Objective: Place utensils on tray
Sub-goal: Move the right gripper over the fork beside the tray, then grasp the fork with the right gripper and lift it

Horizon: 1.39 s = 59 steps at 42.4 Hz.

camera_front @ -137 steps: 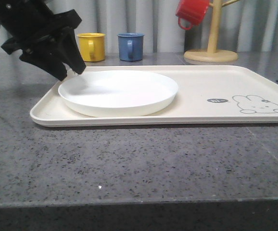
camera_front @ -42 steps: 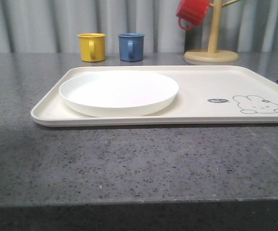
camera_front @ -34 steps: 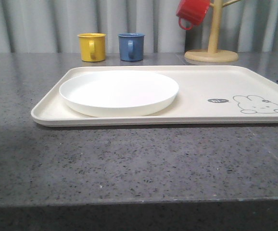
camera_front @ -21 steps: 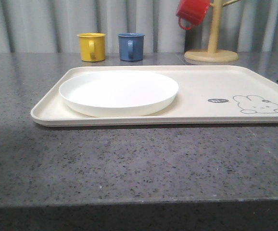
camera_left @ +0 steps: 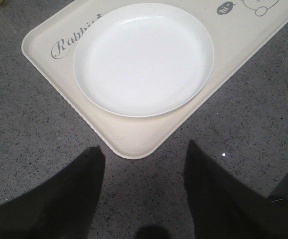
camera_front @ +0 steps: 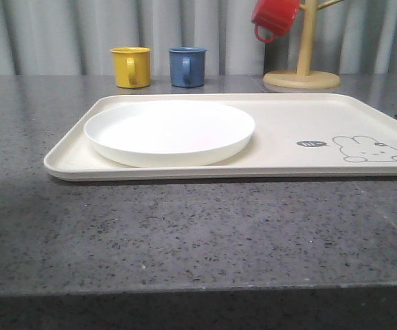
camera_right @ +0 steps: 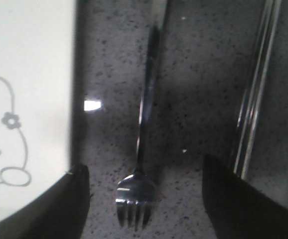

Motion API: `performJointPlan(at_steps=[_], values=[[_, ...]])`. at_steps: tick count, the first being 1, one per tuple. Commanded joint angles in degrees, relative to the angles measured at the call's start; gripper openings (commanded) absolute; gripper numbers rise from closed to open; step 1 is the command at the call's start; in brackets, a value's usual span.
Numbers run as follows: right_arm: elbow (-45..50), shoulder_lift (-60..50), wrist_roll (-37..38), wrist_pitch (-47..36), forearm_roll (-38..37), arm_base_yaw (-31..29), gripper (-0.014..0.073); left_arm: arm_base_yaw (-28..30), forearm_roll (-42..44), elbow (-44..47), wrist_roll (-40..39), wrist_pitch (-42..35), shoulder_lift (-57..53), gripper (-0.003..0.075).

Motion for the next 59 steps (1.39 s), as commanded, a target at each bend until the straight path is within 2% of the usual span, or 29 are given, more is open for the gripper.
performJointPlan(at_steps=[1,13,16,23,32,42,54,59], values=[[-2.66,-0.33,0.48,-1.71,-0.75,-0.03,0.0508,-0.35,0.06,-1.4,-0.77,-3.82,-0.7,0.0368],[-4.99,4.28,0.43,-2.9,0.12,2.02,0.0508,-0.35,0.06,-1.4,-0.77,-3.82,-0.7,0.0368],[-5.36,5.37,0.43,-2.62,-0.09,2.46,0.0484,-0.35,0.06,-1.4,-0.77,-3.82,-0.7,0.0368],[-5.42,6.04,0.43,-2.14,-2.46,2.46,0.0322,-0.35,0.06,-1.4,-0.77,-3.96,-0.7,0.0368],[-5.42,6.1,0.48,-1.49,-2.88,2.46,0.02,-0.35,0.06,-1.4,-0.77,-3.96,-0.7,0.0368],[-5.42,6.1,0.53,-0.27,-2.88,2.46,-0.001,-0.35,0.06,-1.4,-0.77,-3.96,-0.7,0.0368],[-6.3,4.63,0.53,1.09,-4.61,2.46,-0.0027,-0.35,0.06,-1.4,-0.77,-3.96,-0.7,0.0368],[-9.18,2.84,0.53,3.54,-2.88,2.54,-0.0027,-0.35,0.06,-1.4,-0.77,-3.96,-0.7,0.0368]])
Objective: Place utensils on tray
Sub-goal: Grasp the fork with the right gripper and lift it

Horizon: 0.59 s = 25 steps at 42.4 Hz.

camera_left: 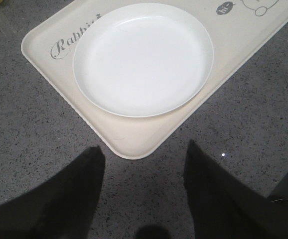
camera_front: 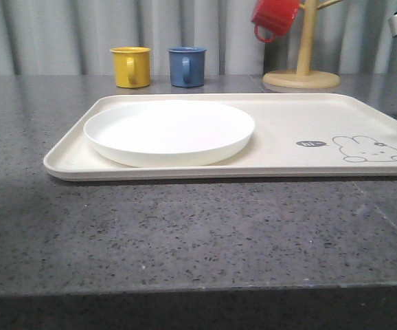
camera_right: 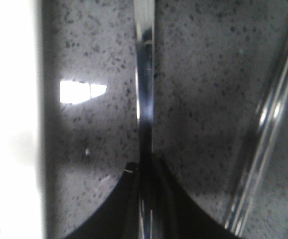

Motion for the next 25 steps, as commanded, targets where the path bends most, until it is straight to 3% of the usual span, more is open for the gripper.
performJointPlan(at_steps=[1,7,13,18,25], values=[[-4.28,-4.81,-0.08,2.33,1.51,0.39,-0.0027,-0.35,0.06,-1.4,-0.77,-3.93,-0.7,0.0368],[-9.04,-5.4,-0.15,6.78,4.77,4.38,-0.0025,-0.35,0.06,-1.4,-0.77,-3.93,-0.7,0.0368],[-12.81,-4.83,2.34,8.6,4.76,12.72,-0.0025,-0.35,0.06,-1.4,-0.77,-3.93,-0.7,0.0368],[-15.32,-2.87,10.28,8.68,1.61,19.06,-0.0025,-0.35,0.06,-1.4,-0.77,-3.93,-0.7,0.0368],[-17.46,1.6,23.06,8.55,0.3,22.8,-0.0025,-0.35,0.06,-1.4,-0.77,-3.93,-0.7,0.0368]])
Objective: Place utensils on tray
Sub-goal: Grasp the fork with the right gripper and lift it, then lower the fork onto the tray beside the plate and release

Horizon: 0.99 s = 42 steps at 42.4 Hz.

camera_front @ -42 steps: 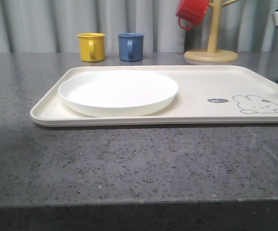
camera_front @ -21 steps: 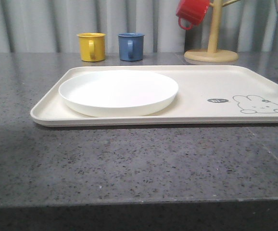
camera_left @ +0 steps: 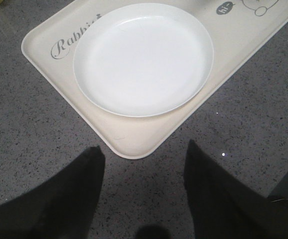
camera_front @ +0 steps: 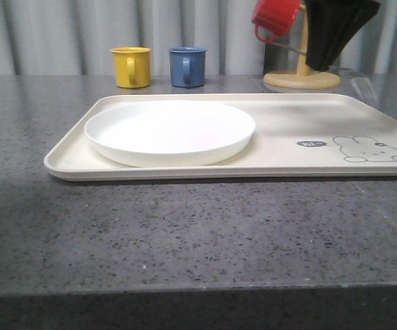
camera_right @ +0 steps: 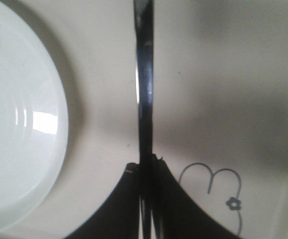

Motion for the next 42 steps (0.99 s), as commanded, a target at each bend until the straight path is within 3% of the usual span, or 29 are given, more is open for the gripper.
performJointPlan(at_steps=[1,6,16,22,31,42], values=[[-2.34,-0.21,7.04,5.62,-1.38,0.8,-0.0025,-0.35,0.06,-1.4,-0.77,-3.93,-0.7,0.0368],[-2.34,2.03,11.53,5.14,-0.36,0.8,-0.0025,-0.35,0.06,-1.4,-0.77,-3.93,-0.7,0.0368],[-2.34,4.82,12.61,4.12,1.73,0.8,0.0001,-0.35,0.06,-1.4,-0.77,-3.93,-0.7,0.0368],[-2.34,6.43,12.61,3.84,2.02,0.8,0.0088,-0.35,0.06,-1.4,-0.77,-3.93,-0.7,0.0368],[-2.34,6.12,12.48,3.63,2.07,0.8,0.0329,-0.35,0.06,-1.4,-0.77,-3.93,-0.7,0.0368],[-2.34,0.19,4.1,3.81,0.26,0.39,0.0352,-0.35,0.06,-1.4,-0.77,-3.93,-0.7,0.0368]])
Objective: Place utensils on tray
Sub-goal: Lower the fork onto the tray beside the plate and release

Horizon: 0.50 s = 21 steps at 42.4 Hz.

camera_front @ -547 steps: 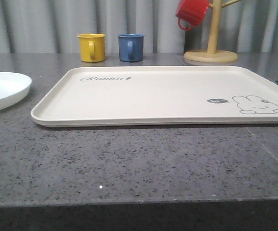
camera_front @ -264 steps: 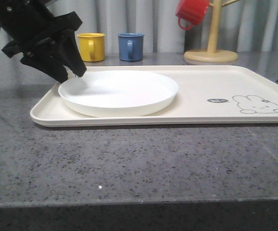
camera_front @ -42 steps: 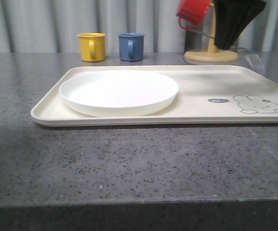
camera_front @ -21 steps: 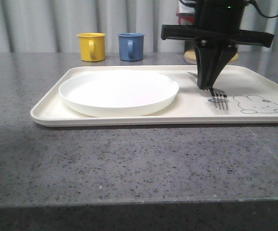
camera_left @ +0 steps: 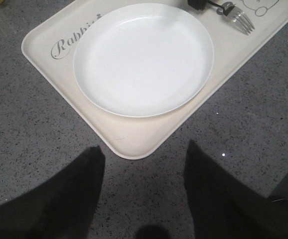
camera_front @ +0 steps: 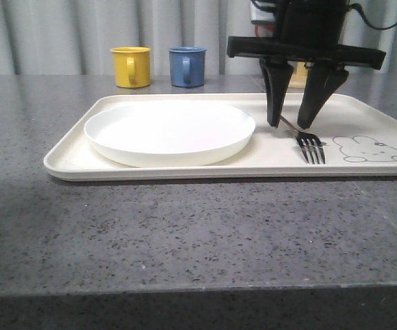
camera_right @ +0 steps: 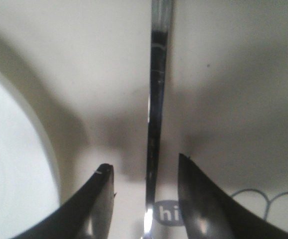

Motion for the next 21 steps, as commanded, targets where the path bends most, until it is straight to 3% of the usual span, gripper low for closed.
performJointPlan(at_steps=[1,7,21], values=[[-1.64,-7.41,-4.6,4.5,-1.86,-0.92,0.0352,-0.35,0.06,-1.4,-0.77,-3.93,-0.7,0.0368],[-1.59,-12.49,-9.68,6.57,-1.99,-4.62,0.0352,-0.35,0.06,-1.4,-0.77,-3.93,-0.7,0.0368],[5.11,-18.15,-16.29,6.57,-1.89,-20.42,0.0352,-0.35,0.06,-1.4,-0.77,-3.93,-0.7,0.0368]])
